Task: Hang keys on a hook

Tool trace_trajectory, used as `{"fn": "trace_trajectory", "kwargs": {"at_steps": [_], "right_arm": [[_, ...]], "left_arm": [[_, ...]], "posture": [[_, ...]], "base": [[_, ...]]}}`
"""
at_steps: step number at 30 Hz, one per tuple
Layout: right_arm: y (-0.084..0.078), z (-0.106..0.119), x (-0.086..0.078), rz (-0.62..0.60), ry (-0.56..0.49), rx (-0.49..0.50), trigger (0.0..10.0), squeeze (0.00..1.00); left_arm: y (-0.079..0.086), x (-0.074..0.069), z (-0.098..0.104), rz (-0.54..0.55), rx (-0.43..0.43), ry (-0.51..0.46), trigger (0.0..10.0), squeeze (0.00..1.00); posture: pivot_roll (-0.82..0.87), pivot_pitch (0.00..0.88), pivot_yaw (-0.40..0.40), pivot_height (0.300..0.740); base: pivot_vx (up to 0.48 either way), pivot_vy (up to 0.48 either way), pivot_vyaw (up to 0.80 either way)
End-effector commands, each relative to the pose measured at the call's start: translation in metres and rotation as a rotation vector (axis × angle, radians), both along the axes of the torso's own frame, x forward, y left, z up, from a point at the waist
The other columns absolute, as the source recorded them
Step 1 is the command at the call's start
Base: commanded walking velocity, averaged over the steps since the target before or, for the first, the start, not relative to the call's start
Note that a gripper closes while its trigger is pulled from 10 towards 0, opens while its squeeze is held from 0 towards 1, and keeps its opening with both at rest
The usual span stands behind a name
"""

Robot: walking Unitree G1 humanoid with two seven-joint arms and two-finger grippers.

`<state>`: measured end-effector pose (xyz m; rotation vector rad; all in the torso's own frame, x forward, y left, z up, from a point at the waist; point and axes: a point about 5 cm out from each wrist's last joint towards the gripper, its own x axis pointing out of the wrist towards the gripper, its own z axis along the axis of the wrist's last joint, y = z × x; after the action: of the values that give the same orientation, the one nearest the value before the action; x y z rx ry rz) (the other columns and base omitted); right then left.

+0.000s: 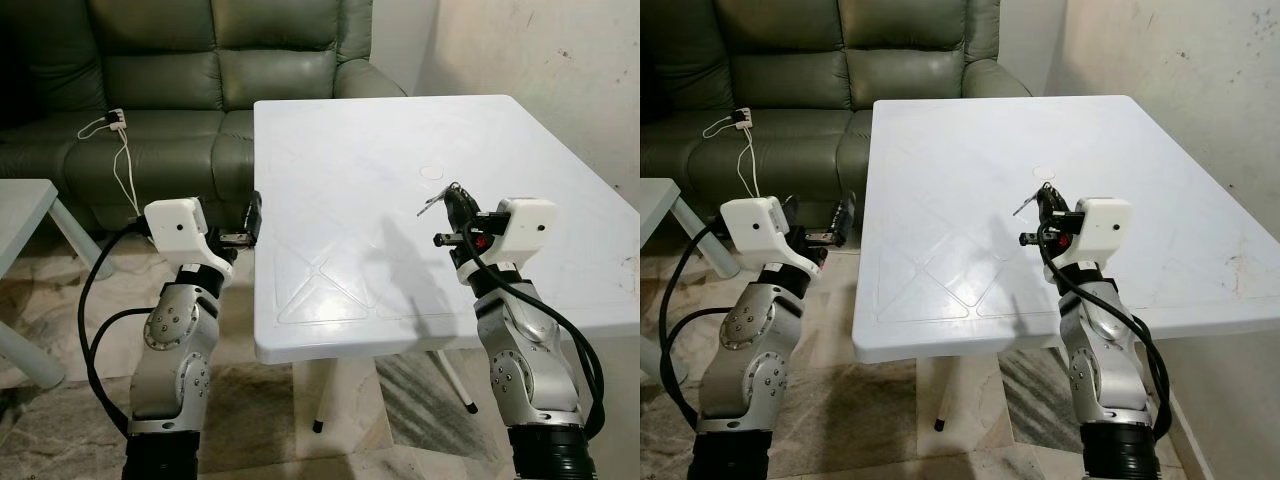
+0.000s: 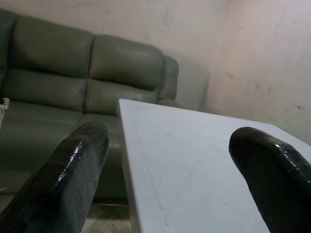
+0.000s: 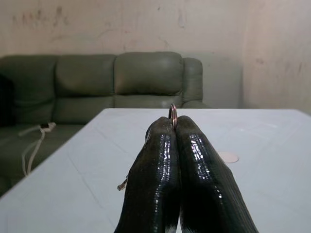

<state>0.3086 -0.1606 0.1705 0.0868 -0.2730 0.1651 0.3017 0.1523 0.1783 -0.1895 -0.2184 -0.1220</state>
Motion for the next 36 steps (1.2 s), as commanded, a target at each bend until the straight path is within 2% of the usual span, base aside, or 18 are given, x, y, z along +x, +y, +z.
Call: {"fn": "trace_trajectory", "kwargs": {"at_steps": [1, 4, 10, 16, 27, 36], "right_arm": [[-0.004, -0.007, -0.003, -0.019, 0.013, -0.046, 10.0, 0.00], [-0.005, -0.011, -0.010, -0.024, 0.005, -0.110, 10.0, 0.00], [-0.007, -0.022, -0.017, -0.058, 0.052, -0.136, 10.0, 0.00], [-0.004, -0.032, -0.016, -0.077, 0.110, -0.142, 10.0, 0.00], [-0.001, -0.031, -0.010, -0.081, 0.120, -0.165, 10.0, 0.00], [0.003, -0.030, -0.009, -0.069, 0.115, -0.181, 10.0, 0.00]], "left_arm": [[0.003, -0.001, 0.001, 0.009, 0.009, -0.026, 10.0, 0.00], [0.003, -0.010, -0.005, 0.003, -0.029, -0.046, 10.0, 0.00], [-0.001, -0.017, -0.020, 0.012, -0.034, 0.002, 10.0, 0.00], [0.001, -0.012, -0.014, 0.026, -0.043, -0.022, 10.0, 0.00], [0.009, -0.004, -0.007, 0.057, 0.005, -0.046, 10.0, 0.00], [0.009, -0.004, -0.011, 0.079, 0.025, -0.019, 10.0, 0.00]], "posture": [[0.06, 0.000, -0.058, 0.740], [0.05, 0.000, -0.052, 0.740], [0.05, 0.000, -0.047, 0.740], [0.05, 0.000, -0.044, 0.740], [0.05, 0.000, -0.047, 0.740], [0.05, 0.000, -0.054, 0.740]], "base": [[0.000, 0.000, 0.00], [0.000, 0.000, 0.00], [0.000, 0.000, 0.00], [0.000, 0.000, -0.31], [0.000, 0.000, -0.78], [0.000, 0.000, -0.77]]}}
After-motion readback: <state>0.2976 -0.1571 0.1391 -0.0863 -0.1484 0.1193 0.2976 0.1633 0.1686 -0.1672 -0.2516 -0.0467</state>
